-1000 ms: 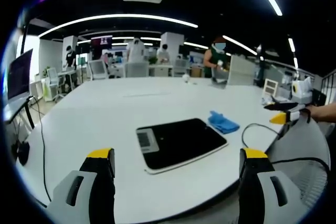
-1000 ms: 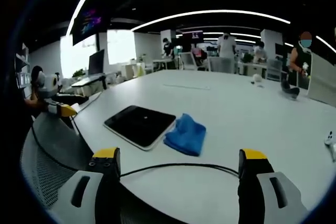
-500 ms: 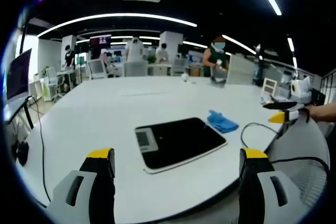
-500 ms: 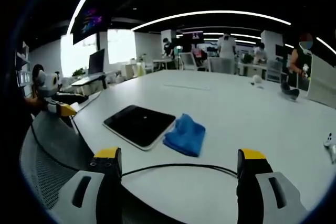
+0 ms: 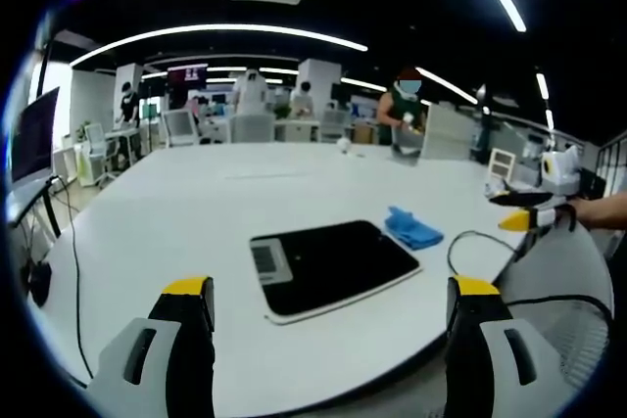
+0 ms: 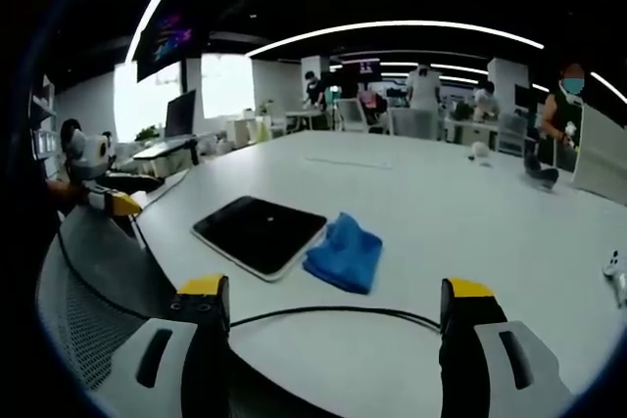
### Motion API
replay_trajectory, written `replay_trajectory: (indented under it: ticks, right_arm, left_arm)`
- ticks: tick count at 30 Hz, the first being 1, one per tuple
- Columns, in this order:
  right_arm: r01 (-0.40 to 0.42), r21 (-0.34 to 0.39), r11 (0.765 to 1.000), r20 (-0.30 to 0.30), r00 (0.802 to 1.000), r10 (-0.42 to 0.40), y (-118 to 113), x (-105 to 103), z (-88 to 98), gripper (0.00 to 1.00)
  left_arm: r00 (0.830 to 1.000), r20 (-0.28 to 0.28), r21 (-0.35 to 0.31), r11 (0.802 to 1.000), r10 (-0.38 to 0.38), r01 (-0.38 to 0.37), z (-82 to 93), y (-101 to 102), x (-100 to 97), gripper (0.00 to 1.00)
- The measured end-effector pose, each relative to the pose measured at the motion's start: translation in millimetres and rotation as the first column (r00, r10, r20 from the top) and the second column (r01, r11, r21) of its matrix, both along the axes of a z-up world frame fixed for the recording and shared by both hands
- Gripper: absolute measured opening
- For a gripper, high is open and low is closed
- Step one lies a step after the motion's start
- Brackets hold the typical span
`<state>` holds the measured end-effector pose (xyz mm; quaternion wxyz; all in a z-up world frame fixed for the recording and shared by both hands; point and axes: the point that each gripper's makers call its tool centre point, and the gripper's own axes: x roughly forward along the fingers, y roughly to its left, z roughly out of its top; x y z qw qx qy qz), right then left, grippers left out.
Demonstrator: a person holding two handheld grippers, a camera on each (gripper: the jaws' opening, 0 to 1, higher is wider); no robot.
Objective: Wipe the mirror surface with the cleaning cloth until all visible marks leave the cleaned area.
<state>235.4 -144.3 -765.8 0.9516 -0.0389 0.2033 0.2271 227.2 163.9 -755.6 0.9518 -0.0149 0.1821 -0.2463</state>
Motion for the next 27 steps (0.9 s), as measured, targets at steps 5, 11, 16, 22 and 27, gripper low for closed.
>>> replay_trajectory:
  ticks: [5, 11, 16, 22, 27]
  right_arm:
    - [-0.003, -0.003, 1.0, -0.004, 1.0, 0.003, 0, 0, -0.3, 0.88]
    - [-0.002, -0.017, 1.0, 0.009, 1.0, 0.002, -1, 3, 2.9, 0.87]
    - [-0.038, -0.054, 0.998, 0.011, 0.999, 0.039, 4, 8, 5.8, 0.84]
    - [-0.035, -0.04, 0.999, -0.006, 0.999, 0.035, 1, 13, 7.7, 0.83]
    - [-0.046, -0.056, 0.997, -0.036, 0.998, 0.044, 2, 17, 6.8, 0.79]
  left_arm:
    - [1.0, -0.001, -0.005, 1.0, -0.004, 0.004, 0.1, -1, -0.2, 0.99]
    - [1.0, 0.005, -0.007, 1.0, 0.002, -0.002, 0.7, 0, 0.5, 0.99]
    - [1.0, 0.006, -0.008, 1.0, -0.001, 0.001, 0.8, 0, 0.3, 0.99]
    - [1.0, 0.011, -0.008, 1.0, 0.005, -0.005, 1.8, 0, 0.6, 0.99]
    - [1.0, 0.011, -0.006, 1.0, 0.006, -0.006, 1.8, 1, 0.5, 0.99]
